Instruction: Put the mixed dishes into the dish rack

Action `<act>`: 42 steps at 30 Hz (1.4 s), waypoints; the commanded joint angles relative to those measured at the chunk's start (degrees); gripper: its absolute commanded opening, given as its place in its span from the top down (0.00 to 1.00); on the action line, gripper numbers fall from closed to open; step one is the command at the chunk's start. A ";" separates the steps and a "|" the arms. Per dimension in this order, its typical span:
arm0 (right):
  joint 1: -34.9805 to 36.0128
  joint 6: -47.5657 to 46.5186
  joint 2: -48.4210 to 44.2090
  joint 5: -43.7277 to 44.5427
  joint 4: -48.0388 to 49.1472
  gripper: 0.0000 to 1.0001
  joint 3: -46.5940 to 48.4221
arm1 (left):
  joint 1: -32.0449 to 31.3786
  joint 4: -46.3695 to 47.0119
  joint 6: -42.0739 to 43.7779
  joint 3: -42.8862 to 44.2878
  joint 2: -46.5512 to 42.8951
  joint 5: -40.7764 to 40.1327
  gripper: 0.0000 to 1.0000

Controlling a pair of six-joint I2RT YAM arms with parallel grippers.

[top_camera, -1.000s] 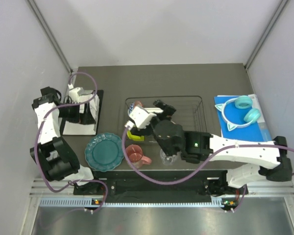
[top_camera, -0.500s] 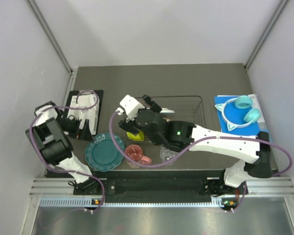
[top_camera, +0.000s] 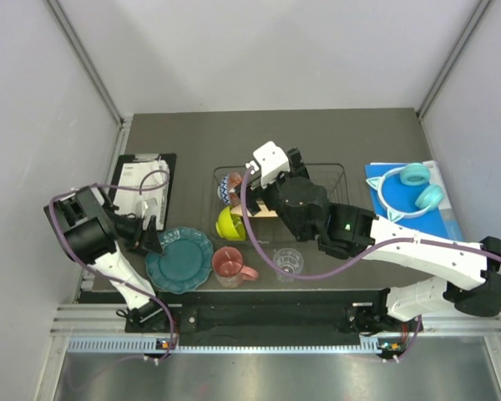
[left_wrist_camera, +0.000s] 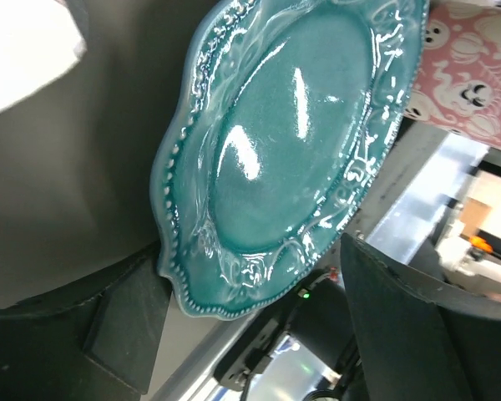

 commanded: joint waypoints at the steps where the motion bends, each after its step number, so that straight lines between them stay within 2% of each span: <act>1: -1.30 2.21 -0.26 0.22 1.13 0.00 -0.50 | -0.76 -0.01 3.49 -1.56 3.59 1.43 0.17; 10: -2.44 2.04 1.24 -0.75 0.17 0.00 0.29 | -4.19 5.17 1.39 -4.29 4.64 1.08 0.18; 13: -2.62 2.30 1.06 -0.66 -0.10 0.00 0.11 | -4.19 8.50 -0.36 -4.56 5.18 -0.50 0.24; 14: -2.62 2.39 0.97 -0.75 -0.19 0.01 -0.06 | -4.28 9.38 -0.63 -4.73 5.18 -1.03 0.30; 16: -2.79 2.56 0.62 -0.92 -0.28 0.00 -0.33 | -4.19 11.05 -0.37 -5.09 5.18 -1.91 0.35; 18: -2.79 2.74 0.27 -1.01 -0.28 0.00 -0.76 | -4.19 11.67 -0.81 -4.74 4.74 -1.91 0.37; 21: -2.88 3.00 0.01 -1.36 -0.28 0.00 -1.12 | -4.28 14.31 -2.65 -4.82 3.51 -2.88 0.34; 23: -2.97 3.09 -0.17 -1.45 -0.28 0.02 -1.38 | -4.37 13.97 -2.57 -4.65 3.68 -3.23 0.36; 24: -3.06 3.18 -0.08 -1.37 -0.36 0.02 -1.73 | -4.37 13.79 -2.66 -4.21 4.12 -3.06 0.50; 26: -3.14 3.35 -0.26 -1.37 -0.19 0.03 -2.17 | -4.37 13.70 -2.92 -3.86 4.47 -2.88 0.69; 28: -3.23 3.62 -0.43 -1.37 -0.10 0.04 -2.70 | -4.37 13.87 -3.53 -3.15 4.82 -2.88 1.00; 35: -3.41 4.06 -1.22 -1.37 -0.63 0.08 -3.40 | -3.93 14.40 -4.94 -1.40 4.56 -3.50 1.00; 42: -3.50 4.24 -1.31 -2.51 -0.02 0.11 -4.28 | -1.21 3.78 -2.66 6.42 -3.69 -0.16 1.00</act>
